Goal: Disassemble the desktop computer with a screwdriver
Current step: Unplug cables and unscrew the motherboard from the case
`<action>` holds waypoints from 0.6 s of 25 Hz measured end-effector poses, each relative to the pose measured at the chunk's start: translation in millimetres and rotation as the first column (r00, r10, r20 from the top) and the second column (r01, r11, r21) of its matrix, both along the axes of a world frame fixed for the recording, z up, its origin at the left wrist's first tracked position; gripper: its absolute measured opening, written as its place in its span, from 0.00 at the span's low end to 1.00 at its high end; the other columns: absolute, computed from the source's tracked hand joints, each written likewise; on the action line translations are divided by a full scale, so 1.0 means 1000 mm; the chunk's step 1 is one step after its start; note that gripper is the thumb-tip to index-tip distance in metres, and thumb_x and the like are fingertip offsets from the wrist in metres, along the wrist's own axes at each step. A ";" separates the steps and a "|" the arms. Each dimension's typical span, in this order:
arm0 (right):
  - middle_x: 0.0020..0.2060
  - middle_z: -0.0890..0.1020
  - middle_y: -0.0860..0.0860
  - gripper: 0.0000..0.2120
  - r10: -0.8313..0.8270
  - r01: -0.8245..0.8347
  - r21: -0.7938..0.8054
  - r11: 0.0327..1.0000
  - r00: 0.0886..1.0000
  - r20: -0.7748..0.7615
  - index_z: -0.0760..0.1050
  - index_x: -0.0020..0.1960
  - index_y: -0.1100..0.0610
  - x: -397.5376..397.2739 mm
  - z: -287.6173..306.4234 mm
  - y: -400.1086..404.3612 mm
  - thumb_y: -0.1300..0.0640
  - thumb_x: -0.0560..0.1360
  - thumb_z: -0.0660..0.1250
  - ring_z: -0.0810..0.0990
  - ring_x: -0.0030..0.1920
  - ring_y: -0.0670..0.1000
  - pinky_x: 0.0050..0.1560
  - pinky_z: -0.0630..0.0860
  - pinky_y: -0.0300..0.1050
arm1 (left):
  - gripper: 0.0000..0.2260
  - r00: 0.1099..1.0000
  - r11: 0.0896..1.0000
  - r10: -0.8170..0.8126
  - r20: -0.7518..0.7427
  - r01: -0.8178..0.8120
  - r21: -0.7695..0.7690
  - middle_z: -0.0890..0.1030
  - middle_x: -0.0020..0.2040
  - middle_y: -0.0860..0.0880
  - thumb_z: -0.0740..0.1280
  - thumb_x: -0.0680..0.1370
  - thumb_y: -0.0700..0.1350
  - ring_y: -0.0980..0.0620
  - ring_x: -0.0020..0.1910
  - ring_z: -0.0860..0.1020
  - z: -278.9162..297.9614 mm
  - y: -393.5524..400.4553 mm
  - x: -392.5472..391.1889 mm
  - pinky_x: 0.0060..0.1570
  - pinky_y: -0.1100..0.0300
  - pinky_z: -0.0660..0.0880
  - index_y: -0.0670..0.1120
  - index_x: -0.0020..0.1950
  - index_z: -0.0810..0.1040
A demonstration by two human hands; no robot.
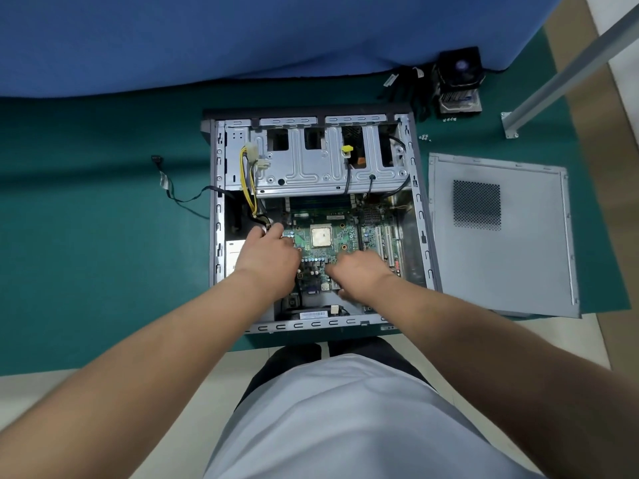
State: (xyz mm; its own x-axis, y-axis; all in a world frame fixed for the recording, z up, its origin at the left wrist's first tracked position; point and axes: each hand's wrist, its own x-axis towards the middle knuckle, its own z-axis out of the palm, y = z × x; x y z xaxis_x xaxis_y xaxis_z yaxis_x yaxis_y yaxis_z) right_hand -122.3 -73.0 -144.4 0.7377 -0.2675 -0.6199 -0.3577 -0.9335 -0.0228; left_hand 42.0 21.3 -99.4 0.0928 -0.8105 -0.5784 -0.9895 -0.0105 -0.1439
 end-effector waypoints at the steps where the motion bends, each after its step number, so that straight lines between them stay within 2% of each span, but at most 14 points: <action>1: 0.41 0.74 0.52 0.14 0.006 -0.006 -0.004 1.000 1.000 0.012 0.76 0.58 0.55 -0.001 0.000 0.000 0.58 0.75 0.74 0.75 0.38 0.53 0.37 0.75 0.49 | 0.12 1.000 1.000 0.001 0.027 -0.001 0.016 0.79 0.61 0.50 0.64 0.78 0.46 0.45 0.69 0.65 0.001 -0.001 -0.002 0.59 0.47 0.65 0.51 0.60 0.79; 3: 0.39 0.73 0.51 0.13 0.007 -0.007 0.015 1.000 0.999 0.041 0.76 0.58 0.56 -0.004 0.002 0.001 0.57 0.75 0.74 0.75 0.38 0.53 0.38 0.79 0.49 | 0.11 0.999 1.000 -0.011 0.048 0.010 0.023 0.78 0.61 0.50 0.63 0.78 0.46 0.44 0.69 0.65 0.002 -0.001 -0.004 0.59 0.46 0.64 0.50 0.60 0.79; 5: 0.42 0.75 0.52 0.13 -0.009 0.007 0.034 0.999 0.998 0.066 0.76 0.57 0.56 -0.006 0.004 0.000 0.52 0.76 0.74 0.76 0.39 0.53 0.42 0.82 0.50 | 0.10 1.000 1.000 -0.027 0.004 0.027 0.007 0.78 0.59 0.50 0.64 0.77 0.44 0.44 0.67 0.65 0.003 0.001 0.000 0.60 0.45 0.64 0.50 0.57 0.80; 8: 0.46 0.77 0.52 0.15 -0.036 0.032 0.028 0.999 0.993 0.117 0.76 0.57 0.55 -0.011 0.008 -0.002 0.48 0.76 0.74 0.78 0.42 0.53 0.45 0.84 0.51 | 0.14 0.984 0.998 -0.026 -0.178 0.016 -0.060 0.79 0.57 0.52 0.64 0.78 0.41 0.46 0.63 0.65 0.004 0.010 0.013 0.62 0.47 0.64 0.52 0.60 0.80; 10: 0.48 0.78 0.52 0.16 -0.072 0.069 0.023 0.997 0.986 0.154 0.77 0.58 0.54 -0.015 0.011 -0.003 0.46 0.76 0.73 0.80 0.45 0.53 0.45 0.84 0.51 | 0.13 0.953 0.992 -0.023 -0.303 -0.015 -0.122 0.80 0.58 0.54 0.63 0.82 0.46 0.48 0.64 0.65 0.006 0.019 0.022 0.64 0.49 0.63 0.56 0.64 0.80; 12: 0.49 0.77 0.51 0.16 -0.116 0.110 0.040 0.993 0.976 0.187 0.77 0.59 0.53 -0.016 0.013 -0.003 0.45 0.77 0.72 0.81 0.49 0.54 0.47 0.82 0.51 | 0.11 0.912 0.978 -0.047 -0.407 -0.040 -0.203 0.81 0.57 0.58 0.64 0.82 0.51 0.51 0.64 0.66 0.010 0.030 0.027 0.67 0.51 0.60 0.58 0.64 0.81; 15: 0.52 0.77 0.52 0.17 -0.157 0.145 0.069 0.987 0.963 0.218 0.77 0.62 0.53 -0.019 0.015 -0.003 0.45 0.78 0.70 0.80 0.53 0.54 0.48 0.80 0.49 | 0.09 0.836 0.943 -0.118 -0.536 -0.075 -0.324 0.76 0.46 0.66 0.71 0.79 0.52 0.54 0.60 0.69 0.015 0.048 0.031 0.75 0.52 0.55 0.60 0.59 0.83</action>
State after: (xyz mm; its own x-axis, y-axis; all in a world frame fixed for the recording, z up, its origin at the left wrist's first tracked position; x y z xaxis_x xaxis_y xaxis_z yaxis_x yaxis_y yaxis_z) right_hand -141.5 -76.3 -129.4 0.8118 -0.3584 -0.4611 -0.4749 -0.8646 -0.1641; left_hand 73.0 69.0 -84.9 -0.1761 -0.9552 -0.2378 -0.9047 0.0618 0.4215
